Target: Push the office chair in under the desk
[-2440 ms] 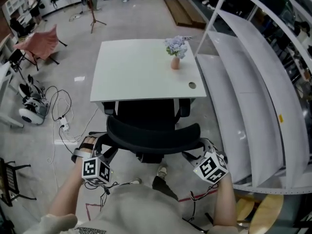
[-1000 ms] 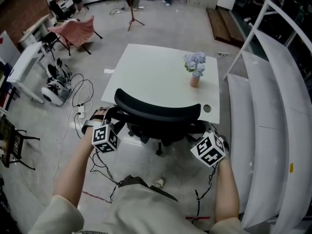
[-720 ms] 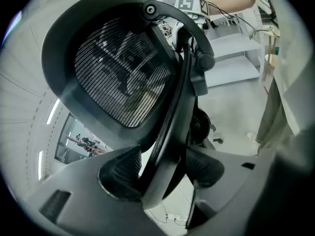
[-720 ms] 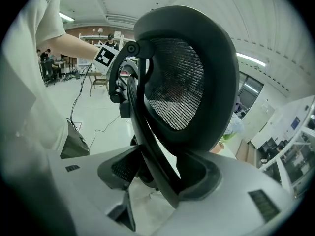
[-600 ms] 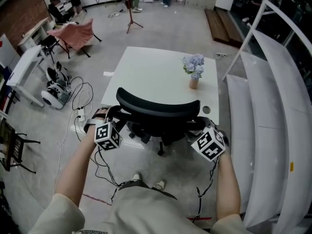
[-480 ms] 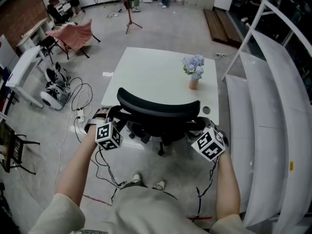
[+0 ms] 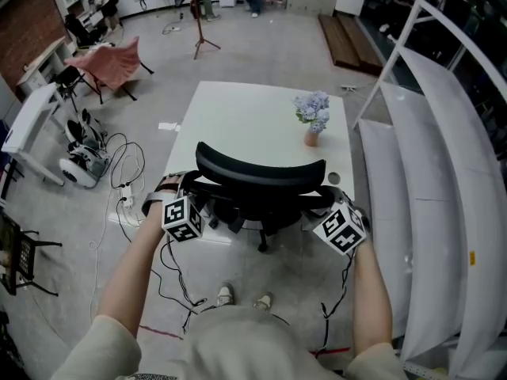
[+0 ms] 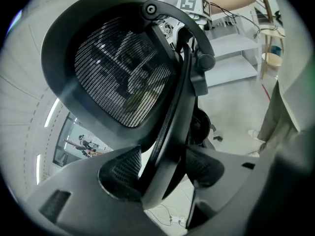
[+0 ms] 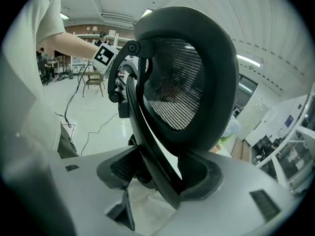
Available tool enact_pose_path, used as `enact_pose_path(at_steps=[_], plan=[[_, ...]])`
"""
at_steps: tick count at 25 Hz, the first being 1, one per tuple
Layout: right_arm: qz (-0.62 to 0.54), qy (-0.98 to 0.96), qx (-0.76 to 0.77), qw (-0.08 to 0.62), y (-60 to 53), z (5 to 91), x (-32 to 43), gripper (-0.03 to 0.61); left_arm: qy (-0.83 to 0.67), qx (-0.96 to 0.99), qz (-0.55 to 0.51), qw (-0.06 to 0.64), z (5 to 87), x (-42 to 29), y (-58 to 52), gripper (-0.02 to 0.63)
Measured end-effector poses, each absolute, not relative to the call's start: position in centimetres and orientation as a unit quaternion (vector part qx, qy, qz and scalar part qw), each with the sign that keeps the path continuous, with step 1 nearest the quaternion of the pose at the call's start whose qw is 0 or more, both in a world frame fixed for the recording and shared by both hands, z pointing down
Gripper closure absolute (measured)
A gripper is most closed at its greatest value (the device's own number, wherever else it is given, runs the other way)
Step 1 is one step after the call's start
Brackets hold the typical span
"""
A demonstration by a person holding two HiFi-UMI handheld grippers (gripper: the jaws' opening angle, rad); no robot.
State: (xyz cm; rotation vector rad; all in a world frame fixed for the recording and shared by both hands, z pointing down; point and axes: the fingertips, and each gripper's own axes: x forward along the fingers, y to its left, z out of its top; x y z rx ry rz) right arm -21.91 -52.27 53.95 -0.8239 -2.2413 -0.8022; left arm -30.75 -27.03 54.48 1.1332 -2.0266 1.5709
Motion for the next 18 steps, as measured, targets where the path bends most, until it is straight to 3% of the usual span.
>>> enact_pose_path(at_steps=[8,13,18], plan=[[-0.338,-0.852,-0.276,0.288,-51.7,54.0,-22.2,0.319,-0.713,0.403,0.551,0.158,54.4,-31.2,-26.6,0.353],[-0.298,-0.877,-0.236,0.295,-52.3,53.5,-21.8,0.317,-0.751,0.384,0.514,0.154,53.9,-30.7,-26.6,0.333],[-0.23,-0.912,-0.208,0.27,-51.9,50.2,-20.9,0.401,-0.78,0.385,0.474,0.138,51.6,-29.3,-26.5,0.333]])
